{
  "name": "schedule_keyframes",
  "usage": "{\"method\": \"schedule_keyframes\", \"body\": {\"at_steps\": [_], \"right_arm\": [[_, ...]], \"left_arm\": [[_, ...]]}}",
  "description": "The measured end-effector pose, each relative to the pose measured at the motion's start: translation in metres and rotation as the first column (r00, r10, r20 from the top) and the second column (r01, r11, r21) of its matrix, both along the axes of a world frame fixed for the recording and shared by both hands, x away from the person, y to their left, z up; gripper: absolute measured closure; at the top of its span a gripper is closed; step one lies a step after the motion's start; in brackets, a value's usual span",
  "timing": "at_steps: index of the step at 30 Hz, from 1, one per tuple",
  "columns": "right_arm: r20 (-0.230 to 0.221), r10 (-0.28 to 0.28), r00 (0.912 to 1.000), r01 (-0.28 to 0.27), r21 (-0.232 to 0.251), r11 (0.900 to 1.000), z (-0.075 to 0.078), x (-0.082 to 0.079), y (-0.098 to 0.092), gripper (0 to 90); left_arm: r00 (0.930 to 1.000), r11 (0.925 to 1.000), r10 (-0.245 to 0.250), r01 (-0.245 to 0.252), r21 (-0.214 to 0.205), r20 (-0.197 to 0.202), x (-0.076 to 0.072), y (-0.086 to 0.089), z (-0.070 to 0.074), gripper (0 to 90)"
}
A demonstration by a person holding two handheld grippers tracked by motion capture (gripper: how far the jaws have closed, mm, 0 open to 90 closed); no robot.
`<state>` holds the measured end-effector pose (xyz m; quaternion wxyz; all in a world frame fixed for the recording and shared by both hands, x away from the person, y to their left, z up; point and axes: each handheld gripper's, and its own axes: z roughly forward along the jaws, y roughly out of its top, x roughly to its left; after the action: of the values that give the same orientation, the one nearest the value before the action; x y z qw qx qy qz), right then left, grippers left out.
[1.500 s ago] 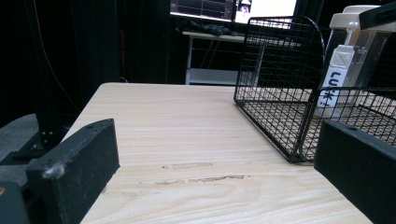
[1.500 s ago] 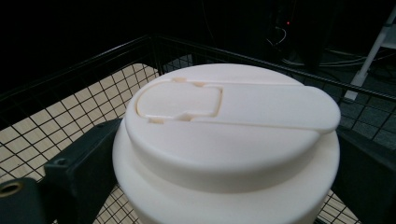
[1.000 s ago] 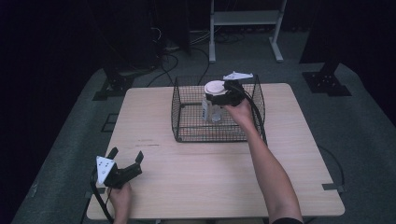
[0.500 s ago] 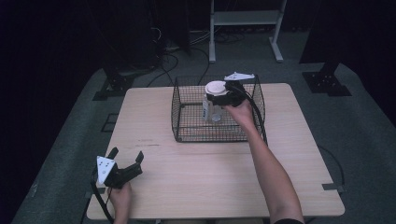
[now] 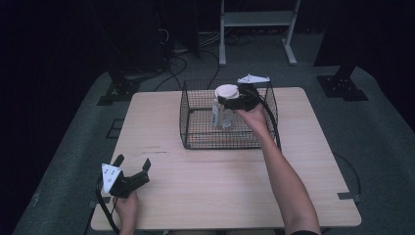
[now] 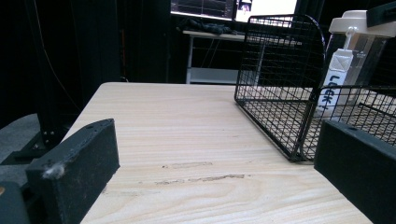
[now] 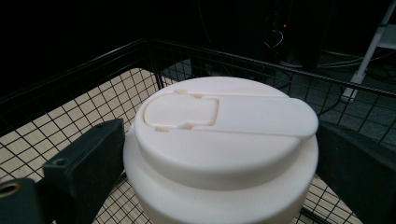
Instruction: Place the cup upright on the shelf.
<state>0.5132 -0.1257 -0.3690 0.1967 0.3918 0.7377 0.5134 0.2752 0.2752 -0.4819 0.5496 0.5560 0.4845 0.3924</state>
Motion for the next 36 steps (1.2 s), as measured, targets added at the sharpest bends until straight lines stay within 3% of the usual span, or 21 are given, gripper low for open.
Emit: {"method": "schedule_keyframes", "body": {"at_steps": [21,36], "right_arm": [[0.043,-0.028,0.9987,0.026,0.042,0.9988,0.010,-0.008,-0.010,1.1],[0.099,-0.026,0.9948,0.017,0.095,0.9953,0.029,-0.031,-0.025,1.2]], "left_arm": [[1.0000,1.0000,-0.001,0.001,0.002,0.001,0.000,0.000,0.000,0.0],[1.0000,1.0000,-0.001,0.001,0.004,-0.001,-0.001,-0.001,0.000,0.0]]}}
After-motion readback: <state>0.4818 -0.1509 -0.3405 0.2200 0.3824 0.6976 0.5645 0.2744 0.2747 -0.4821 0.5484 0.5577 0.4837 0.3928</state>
